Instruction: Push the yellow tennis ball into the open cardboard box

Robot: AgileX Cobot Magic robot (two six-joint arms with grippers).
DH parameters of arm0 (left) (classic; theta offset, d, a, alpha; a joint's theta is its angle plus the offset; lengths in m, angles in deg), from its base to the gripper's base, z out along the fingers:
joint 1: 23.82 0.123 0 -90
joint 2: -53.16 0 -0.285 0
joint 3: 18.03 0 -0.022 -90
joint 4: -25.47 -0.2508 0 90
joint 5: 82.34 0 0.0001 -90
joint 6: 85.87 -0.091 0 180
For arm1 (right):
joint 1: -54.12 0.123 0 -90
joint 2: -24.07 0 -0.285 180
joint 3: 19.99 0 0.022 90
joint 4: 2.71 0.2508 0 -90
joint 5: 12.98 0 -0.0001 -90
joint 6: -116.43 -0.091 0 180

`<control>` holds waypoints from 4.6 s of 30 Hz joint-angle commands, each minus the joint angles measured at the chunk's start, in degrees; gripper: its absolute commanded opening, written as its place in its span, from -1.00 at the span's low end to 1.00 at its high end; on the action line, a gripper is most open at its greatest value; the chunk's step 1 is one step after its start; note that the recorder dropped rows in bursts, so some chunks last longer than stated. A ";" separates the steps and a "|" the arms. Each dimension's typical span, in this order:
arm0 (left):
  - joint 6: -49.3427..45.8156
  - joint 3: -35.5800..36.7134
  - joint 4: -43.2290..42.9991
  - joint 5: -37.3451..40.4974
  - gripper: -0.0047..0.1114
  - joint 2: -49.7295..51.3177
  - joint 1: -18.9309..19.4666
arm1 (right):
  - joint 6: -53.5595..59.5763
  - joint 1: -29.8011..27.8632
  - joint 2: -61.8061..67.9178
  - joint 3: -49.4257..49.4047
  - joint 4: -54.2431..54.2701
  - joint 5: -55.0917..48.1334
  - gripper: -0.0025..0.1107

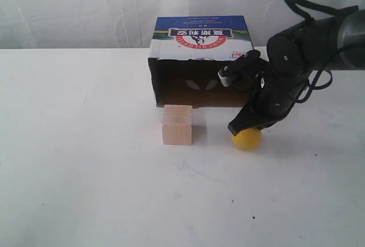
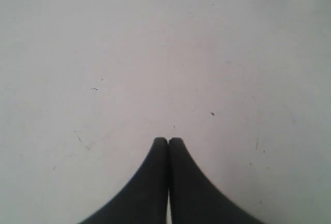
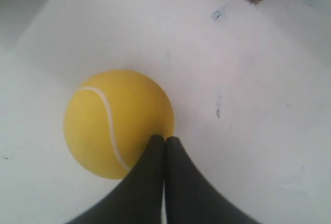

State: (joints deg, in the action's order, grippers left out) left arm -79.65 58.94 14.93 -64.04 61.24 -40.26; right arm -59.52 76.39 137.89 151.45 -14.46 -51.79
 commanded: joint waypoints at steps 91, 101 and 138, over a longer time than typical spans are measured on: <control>-0.13 0.24 -0.18 0.81 -0.92 -0.29 -0.29 | -7.85 6.00 -28.45 -35.77 11.74 43.03 -0.96; -0.13 0.24 -0.18 0.81 -0.92 -0.29 -0.29 | -7.85 5.68 -38.08 -40.80 11.74 42.58 -0.96; -0.13 0.24 -0.18 0.81 -0.92 -0.29 -0.29 | -10.59 -4.08 -97.61 -68.66 11.74 26.54 -0.96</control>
State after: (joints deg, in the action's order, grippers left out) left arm -79.65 58.94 14.93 -64.04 61.24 -40.26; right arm -69.91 72.53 41.57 83.04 -2.71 -23.35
